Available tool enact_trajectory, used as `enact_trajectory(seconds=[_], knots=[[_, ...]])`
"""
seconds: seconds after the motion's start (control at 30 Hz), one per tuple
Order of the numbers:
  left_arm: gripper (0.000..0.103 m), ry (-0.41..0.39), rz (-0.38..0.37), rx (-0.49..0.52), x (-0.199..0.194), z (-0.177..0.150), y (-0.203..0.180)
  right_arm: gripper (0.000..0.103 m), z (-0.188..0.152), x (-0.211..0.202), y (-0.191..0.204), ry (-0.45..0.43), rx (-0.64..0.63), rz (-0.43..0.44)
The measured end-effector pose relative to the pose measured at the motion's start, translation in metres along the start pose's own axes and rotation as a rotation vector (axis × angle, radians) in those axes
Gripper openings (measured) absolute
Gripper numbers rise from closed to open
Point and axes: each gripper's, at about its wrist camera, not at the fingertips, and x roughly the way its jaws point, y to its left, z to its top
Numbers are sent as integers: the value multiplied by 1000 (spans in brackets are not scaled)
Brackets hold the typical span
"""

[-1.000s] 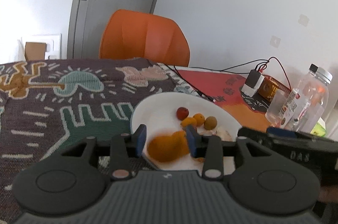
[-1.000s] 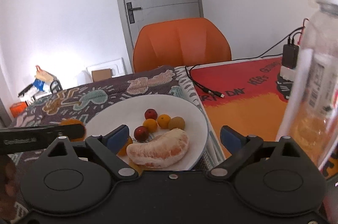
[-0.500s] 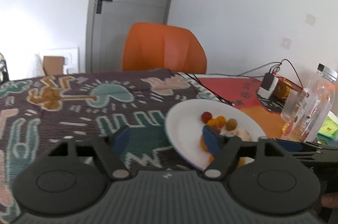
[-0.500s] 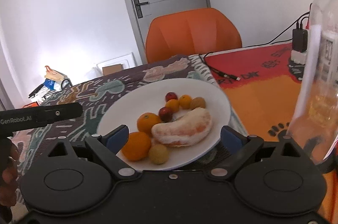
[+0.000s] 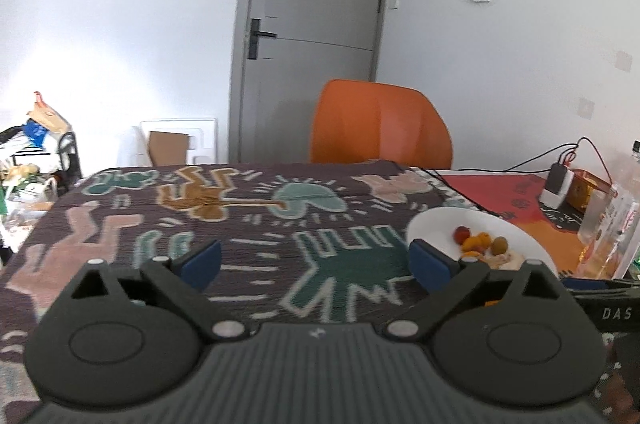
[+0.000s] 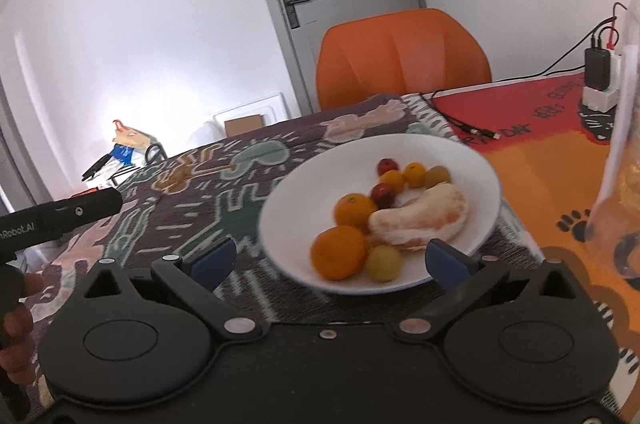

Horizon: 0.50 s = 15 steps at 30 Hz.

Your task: Organize fruits

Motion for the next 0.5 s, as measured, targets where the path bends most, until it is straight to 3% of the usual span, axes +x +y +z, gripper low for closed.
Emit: enact_trajectory(seconds=[0.5], knots=[[103, -12, 133, 10, -67, -1, 22, 103, -6, -32, 42, 34, -18, 22]])
